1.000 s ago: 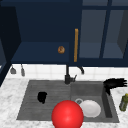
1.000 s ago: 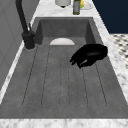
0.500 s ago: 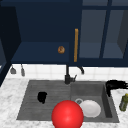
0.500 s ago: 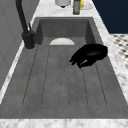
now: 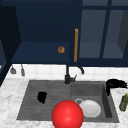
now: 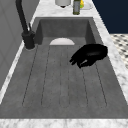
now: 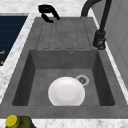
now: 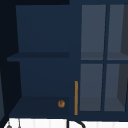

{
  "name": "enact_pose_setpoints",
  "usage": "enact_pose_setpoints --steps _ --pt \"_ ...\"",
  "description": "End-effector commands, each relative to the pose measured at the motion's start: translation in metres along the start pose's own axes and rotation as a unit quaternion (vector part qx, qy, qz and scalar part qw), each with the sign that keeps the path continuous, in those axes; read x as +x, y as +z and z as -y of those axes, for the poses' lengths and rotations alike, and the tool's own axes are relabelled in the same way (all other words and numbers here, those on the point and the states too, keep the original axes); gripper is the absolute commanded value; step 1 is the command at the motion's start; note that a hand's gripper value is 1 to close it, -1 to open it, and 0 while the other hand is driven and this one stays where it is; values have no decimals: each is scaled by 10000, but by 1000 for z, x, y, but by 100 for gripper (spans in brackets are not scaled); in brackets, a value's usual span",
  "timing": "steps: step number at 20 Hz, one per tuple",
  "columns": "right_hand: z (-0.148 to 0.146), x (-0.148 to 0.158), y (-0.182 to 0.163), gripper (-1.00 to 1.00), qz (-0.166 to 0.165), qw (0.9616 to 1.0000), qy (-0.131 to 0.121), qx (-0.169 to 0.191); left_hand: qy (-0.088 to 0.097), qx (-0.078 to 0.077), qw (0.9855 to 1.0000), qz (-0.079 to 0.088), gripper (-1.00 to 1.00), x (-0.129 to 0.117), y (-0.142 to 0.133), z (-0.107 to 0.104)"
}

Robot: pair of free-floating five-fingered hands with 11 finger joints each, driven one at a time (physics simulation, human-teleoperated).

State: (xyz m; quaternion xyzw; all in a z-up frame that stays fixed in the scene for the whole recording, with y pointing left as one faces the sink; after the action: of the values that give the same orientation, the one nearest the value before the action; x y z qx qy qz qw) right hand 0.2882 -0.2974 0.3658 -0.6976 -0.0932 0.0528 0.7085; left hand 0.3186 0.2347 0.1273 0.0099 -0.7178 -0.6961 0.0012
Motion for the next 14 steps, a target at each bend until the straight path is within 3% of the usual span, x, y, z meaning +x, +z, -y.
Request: enact_pose_setpoints --steps 1,5,14 --pt "3 4 -8 -100 377 9992 96 41 0 0 10000 0 0 0 0 0" --pt "-2 2 -16 -100 668 9974 265 71 0 0 10000 0 0 0 0 0" --pt "-34 -2 -37 -100 1394 9889 523 -6 0 0 10000 0 0 0 0 0"
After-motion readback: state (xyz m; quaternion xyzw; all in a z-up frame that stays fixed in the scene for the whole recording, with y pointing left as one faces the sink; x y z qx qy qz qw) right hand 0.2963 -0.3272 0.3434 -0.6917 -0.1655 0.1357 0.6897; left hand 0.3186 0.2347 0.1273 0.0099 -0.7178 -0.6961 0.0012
